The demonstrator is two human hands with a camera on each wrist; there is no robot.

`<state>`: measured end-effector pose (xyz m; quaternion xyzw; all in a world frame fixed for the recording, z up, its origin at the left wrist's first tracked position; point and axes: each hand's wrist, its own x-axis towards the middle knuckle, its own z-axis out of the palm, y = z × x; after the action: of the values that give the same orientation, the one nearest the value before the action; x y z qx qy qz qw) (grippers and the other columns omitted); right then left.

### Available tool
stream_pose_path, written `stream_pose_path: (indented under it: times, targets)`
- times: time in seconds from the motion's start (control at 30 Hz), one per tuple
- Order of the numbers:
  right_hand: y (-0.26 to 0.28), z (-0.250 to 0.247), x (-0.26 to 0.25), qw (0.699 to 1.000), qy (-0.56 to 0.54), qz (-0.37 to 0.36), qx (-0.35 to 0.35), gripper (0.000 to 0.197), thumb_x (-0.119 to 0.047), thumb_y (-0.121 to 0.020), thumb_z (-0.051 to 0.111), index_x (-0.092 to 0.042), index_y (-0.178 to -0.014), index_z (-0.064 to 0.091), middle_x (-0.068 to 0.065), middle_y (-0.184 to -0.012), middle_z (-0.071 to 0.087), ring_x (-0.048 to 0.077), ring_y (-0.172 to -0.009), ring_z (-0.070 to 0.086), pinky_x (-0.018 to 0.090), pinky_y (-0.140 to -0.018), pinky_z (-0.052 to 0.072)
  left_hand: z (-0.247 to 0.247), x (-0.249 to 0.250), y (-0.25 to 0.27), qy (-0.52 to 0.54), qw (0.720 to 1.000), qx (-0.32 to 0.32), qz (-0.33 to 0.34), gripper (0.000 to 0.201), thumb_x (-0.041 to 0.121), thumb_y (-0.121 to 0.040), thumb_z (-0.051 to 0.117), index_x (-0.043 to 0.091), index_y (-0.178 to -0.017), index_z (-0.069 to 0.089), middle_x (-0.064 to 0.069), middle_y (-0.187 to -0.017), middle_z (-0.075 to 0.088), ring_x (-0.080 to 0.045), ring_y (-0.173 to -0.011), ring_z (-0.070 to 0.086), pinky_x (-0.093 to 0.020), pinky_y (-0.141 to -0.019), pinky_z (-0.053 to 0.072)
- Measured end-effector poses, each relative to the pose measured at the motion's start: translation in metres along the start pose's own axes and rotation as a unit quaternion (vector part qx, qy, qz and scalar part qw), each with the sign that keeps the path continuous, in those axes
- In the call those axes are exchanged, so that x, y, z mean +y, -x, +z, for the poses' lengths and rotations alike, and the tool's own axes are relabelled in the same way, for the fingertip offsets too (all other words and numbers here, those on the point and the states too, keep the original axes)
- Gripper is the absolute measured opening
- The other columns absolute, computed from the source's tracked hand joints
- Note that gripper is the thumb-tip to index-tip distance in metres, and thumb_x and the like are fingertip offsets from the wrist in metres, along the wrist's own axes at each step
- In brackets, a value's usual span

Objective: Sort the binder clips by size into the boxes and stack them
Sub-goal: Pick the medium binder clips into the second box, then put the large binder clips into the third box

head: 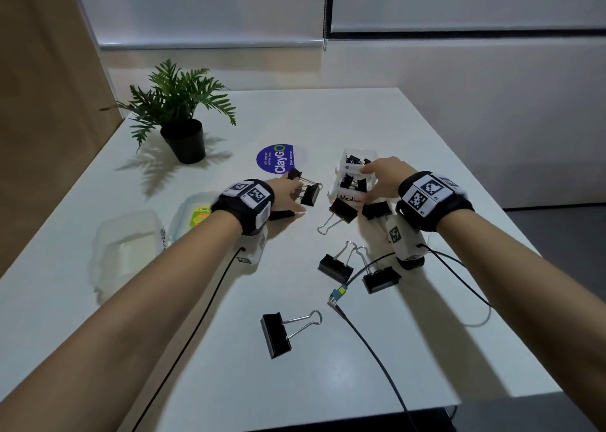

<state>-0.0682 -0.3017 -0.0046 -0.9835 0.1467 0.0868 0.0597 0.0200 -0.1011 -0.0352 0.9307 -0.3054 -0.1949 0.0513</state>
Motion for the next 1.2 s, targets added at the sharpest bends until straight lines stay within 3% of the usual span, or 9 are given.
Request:
stream_pose_path:
  times: [0.1, 0.23, 0.4, 0.7, 0.8, 0.87, 0.93, 1.1, 1.2]
  targets:
    - [0.003, 0.002, -0.002, 1.000, 0.005, -0.012, -0.009, 0.057, -0.028, -0.085, 0.070, -0.013, -0.136, 0.050, 0.010, -0.135, 0.054, 0.028, -0.123, 0.050, 0.034, -0.097, 0.042, 0.004, -0.009, 0.017, 0.028, 0.999, 0.038, -0.001, 0.067, 0.045, -0.093, 0.054, 0.019, -0.149, 0.027, -0.011, -0.159, 0.013, -0.030, -0.145, 0.018, -0.050, -0.116, 0.016]
    - [0.013, 0.000, -0.002, 0.999, -0.009, -0.030, 0.004, 0.066, -0.023, -0.082, 0.073, -0.012, -0.141, 0.043, 0.014, -0.140, 0.044, 0.030, -0.125, 0.047, 0.036, -0.103, 0.041, 0.004, -0.024, 0.047, 0.028, 0.990, 0.111, -0.077, 0.075, 0.055, -0.089, 0.053, 0.027, -0.151, 0.020, -0.014, -0.160, 0.003, -0.041, -0.145, -0.013, -0.065, -0.112, -0.005]
    - [0.032, -0.009, -0.001, 0.999, -0.007, -0.048, -0.002, 0.064, -0.026, -0.080, 0.076, -0.017, -0.137, 0.048, 0.010, -0.134, 0.050, 0.027, -0.119, 0.052, 0.033, -0.094, 0.042, -0.004, -0.055, 0.087, -0.024, 0.974, 0.120, -0.192, 0.068, 0.051, -0.089, 0.055, 0.015, -0.142, 0.033, -0.021, -0.155, 0.013, -0.051, -0.142, -0.002, -0.067, -0.112, 0.005]
    - [0.063, -0.010, 0.000, 0.996, 0.052, -0.025, -0.071, 0.049, -0.027, -0.070, 0.084, -0.015, -0.113, 0.066, 0.006, -0.117, 0.060, 0.017, -0.091, 0.052, 0.024, -0.068, 0.047, -0.011, -0.093, 0.130, -0.047, 0.935, 0.180, -0.300, 0.055, 0.035, -0.076, 0.075, 0.010, -0.121, 0.056, -0.017, -0.131, 0.045, -0.038, -0.125, 0.036, -0.049, -0.093, 0.040]
    - [0.072, -0.006, 0.005, 0.992, 0.078, -0.006, -0.095, 0.052, -0.033, -0.062, 0.089, -0.018, -0.107, 0.068, 0.002, -0.107, 0.064, 0.015, -0.082, 0.057, 0.022, -0.053, 0.043, -0.013, -0.099, 0.138, -0.037, 0.938, 0.166, -0.302, 0.054, 0.034, -0.070, 0.080, 0.006, -0.111, 0.059, -0.019, -0.117, 0.056, -0.040, -0.108, 0.053, -0.043, -0.085, 0.047]
    - [0.078, -0.002, 0.007, 0.990, 0.082, 0.007, -0.111, 0.053, -0.033, -0.061, 0.089, -0.015, -0.107, 0.069, 0.001, -0.101, 0.067, 0.017, -0.085, 0.063, 0.025, -0.063, 0.050, -0.013, -0.101, 0.140, -0.026, 0.941, 0.158, -0.298, 0.052, 0.030, -0.068, 0.083, 0.005, -0.107, 0.061, -0.019, -0.112, 0.059, -0.039, -0.102, 0.058, -0.041, -0.081, 0.049]
    - [0.081, 0.002, 0.008, 0.988, 0.087, 0.018, -0.129, 0.051, -0.032, -0.062, 0.088, -0.013, -0.105, 0.070, 0.002, -0.101, 0.070, 0.019, -0.088, 0.068, 0.030, -0.075, 0.055, -0.013, -0.101, 0.140, -0.009, 0.946, 0.147, -0.288, 0.048, 0.017, -0.066, 0.083, 0.003, -0.106, 0.060, -0.020, -0.112, 0.060, -0.039, -0.102, 0.059, -0.043, -0.083, 0.052]
    - [0.084, 0.009, 0.006, 0.985, 0.101, 0.002, -0.141, 0.035, -0.020, -0.070, 0.082, -0.016, -0.104, 0.073, -0.003, -0.086, 0.064, 0.006, -0.064, 0.053, 0.019, -0.056, 0.045, -0.007, -0.104, 0.135, 0.006, 0.948, 0.186, -0.260, 0.038, -0.003, -0.081, 0.056, 0.005, -0.117, 0.054, -0.024, -0.127, 0.050, -0.042, -0.117, 0.050, -0.044, -0.095, 0.045]
    - [0.082, 0.004, 0.005, 0.991, 0.069, -0.014, -0.110, 0.027, -0.014, -0.073, 0.079, -0.016, -0.099, 0.075, 0.002, -0.097, 0.067, 0.010, -0.070, 0.058, 0.025, -0.063, 0.055, -0.015, -0.100, 0.137, 0.016, 0.947, 0.242, -0.210, 0.041, -0.006, -0.081, 0.051, 0.008, -0.119, 0.048, -0.026, -0.122, 0.050, -0.044, -0.113, 0.050, -0.047, -0.090, 0.043]
